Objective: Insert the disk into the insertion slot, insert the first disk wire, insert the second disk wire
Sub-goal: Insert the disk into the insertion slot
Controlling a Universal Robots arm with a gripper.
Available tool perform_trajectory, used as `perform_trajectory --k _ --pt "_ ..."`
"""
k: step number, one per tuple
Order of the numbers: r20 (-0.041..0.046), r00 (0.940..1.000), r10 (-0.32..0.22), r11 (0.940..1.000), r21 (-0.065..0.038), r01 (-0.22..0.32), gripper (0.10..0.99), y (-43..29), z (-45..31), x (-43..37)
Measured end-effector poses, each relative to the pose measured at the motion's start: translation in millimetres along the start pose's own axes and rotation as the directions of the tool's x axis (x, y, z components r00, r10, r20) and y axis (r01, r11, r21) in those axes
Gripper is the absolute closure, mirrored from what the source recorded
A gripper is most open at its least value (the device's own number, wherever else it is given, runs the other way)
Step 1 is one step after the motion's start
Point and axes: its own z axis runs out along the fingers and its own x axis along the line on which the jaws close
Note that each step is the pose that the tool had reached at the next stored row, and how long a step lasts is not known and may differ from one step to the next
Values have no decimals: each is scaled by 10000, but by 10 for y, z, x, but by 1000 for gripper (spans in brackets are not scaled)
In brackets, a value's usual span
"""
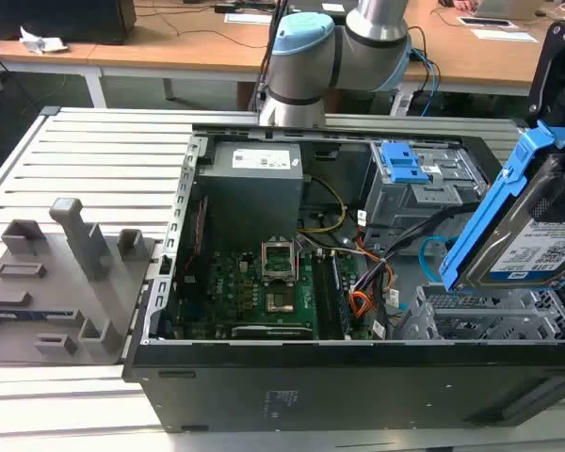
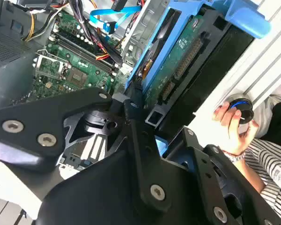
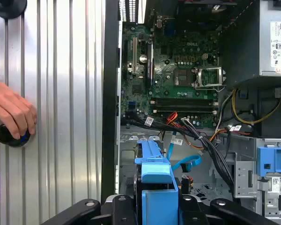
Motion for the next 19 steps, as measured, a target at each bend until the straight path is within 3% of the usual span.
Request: perform_trajectory --k 19 --pt "0 10000 0 10000 0 0 722 -8 205 2"
